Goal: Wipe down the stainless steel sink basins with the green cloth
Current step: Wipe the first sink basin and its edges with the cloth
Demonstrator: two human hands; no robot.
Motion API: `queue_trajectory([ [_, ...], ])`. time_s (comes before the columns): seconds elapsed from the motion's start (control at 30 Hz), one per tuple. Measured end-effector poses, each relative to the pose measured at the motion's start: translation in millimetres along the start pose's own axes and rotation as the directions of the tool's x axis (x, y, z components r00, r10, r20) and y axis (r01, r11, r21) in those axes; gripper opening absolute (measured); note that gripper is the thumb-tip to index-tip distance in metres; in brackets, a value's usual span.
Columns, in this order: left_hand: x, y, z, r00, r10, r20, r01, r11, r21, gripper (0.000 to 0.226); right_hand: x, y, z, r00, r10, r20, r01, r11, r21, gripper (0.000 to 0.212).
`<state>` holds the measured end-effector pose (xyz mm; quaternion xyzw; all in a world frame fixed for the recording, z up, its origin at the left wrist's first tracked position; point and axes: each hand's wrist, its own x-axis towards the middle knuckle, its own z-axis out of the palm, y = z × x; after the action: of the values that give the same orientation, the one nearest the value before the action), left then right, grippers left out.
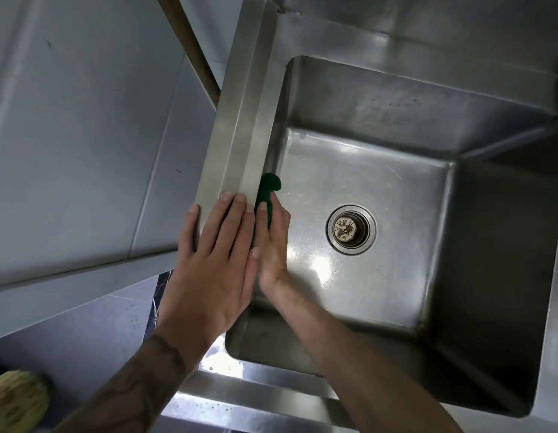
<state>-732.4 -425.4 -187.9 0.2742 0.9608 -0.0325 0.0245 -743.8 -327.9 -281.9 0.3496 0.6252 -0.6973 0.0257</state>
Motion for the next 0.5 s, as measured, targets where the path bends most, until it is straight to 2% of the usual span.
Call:
queue_trajectory([
  [0.1, 0, 1, 0, 1.000, -0.004, 0.027, 0.004, 1.000, 0.008, 0.061, -33, -2, -11, 0.993, -0.098, 0.067, 0.093, 0.992, 0.081, 0.042],
  [0.17, 0, 1, 0, 0.999, -0.009, 0.031, 0.009, 1.000, 0.015, 0.061, -34, 2, -10, 0.989, -0.125, 0.076, 0.121, 0.991, 0.055, 0.044],
  [0.37, 1, 0, -1, 1.000, 0.001, 0.007, -0.001, 1.000, 0.021, 0.060, 10, 25, 4, 0.997, 0.070, -0.010, -0.071, 0.995, -0.070, 0.054],
  [0.43, 1, 1, -2, 1.000, -0.006, 0.027, 0.005, 1.000, 0.027, 0.061, -2, 18, 4, 0.997, 0.074, -0.012, -0.075, 0.996, -0.053, 0.058],
  [0.5, 0, 2, -4, 0.998, -0.013, 0.055, 0.011, 0.999, 0.033, 0.062, -28, 4, -3, 1.000, 0.019, 0.010, -0.019, 1.000, 0.004, 0.056],
])
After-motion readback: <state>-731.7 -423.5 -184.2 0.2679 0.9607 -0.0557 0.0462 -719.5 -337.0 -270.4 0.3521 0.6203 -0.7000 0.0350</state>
